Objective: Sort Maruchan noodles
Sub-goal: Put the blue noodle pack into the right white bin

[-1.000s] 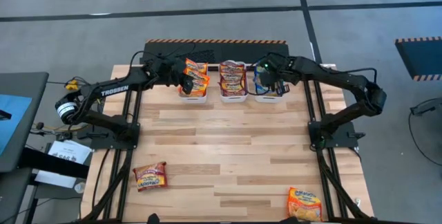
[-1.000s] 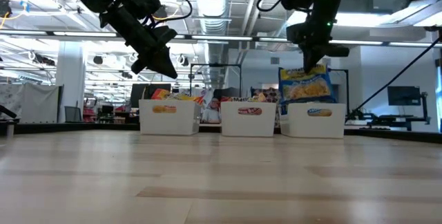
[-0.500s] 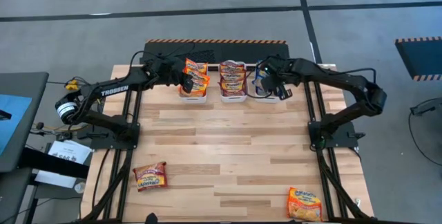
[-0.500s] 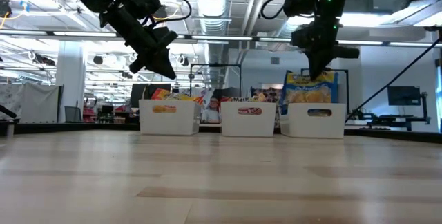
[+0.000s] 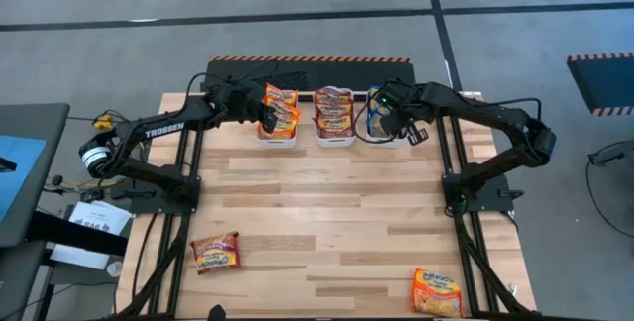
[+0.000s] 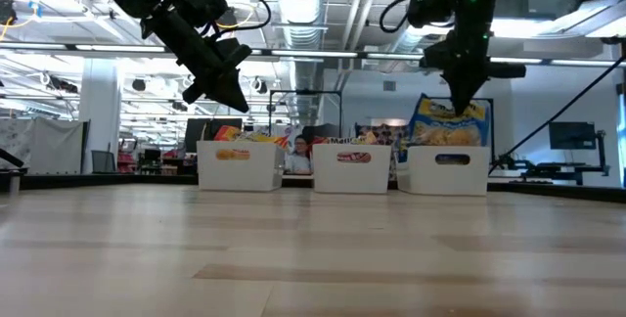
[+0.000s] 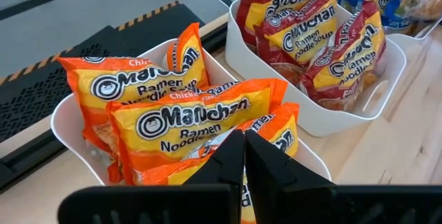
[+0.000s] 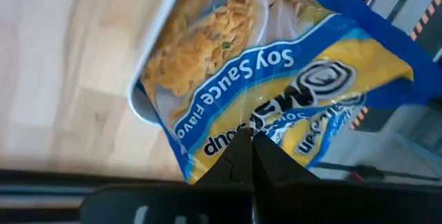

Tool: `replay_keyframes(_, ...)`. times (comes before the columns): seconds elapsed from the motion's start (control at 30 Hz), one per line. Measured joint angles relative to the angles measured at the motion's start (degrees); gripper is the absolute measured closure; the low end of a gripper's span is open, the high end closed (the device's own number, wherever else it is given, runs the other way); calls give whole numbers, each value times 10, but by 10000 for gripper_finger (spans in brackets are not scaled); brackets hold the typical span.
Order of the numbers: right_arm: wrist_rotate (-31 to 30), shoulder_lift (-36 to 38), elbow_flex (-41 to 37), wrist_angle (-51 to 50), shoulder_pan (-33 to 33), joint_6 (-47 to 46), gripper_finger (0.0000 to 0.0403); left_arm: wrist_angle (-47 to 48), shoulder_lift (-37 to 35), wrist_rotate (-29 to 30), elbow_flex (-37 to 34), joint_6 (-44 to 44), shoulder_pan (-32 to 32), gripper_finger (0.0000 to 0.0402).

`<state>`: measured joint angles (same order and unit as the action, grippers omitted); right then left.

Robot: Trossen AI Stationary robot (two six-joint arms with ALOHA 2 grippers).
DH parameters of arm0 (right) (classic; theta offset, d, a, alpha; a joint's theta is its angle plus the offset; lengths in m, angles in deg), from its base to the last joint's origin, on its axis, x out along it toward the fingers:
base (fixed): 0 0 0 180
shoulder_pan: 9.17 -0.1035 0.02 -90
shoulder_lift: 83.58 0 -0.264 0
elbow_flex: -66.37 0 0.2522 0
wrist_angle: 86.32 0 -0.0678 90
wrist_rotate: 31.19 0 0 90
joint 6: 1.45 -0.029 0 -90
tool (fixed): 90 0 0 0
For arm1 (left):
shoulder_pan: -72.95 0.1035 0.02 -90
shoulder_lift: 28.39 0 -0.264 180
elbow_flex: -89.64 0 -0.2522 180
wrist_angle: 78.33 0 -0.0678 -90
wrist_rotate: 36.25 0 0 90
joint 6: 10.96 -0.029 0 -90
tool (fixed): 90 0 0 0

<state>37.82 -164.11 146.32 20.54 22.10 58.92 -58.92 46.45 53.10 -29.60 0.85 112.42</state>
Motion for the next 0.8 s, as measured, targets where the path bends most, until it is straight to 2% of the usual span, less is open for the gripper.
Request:
replay_keyframes(0.1,9,0,0,1,0,1,400,0,0,0,0,0,0,401)
replay_keyframes(0.3,84,-19,0,-2,-24,-24,400,0,0,0,0,0,0,401)
replay_keyframes(0.8,97,-66,1,12,-22,-191,388,0,0,0,0,-10,0,401)
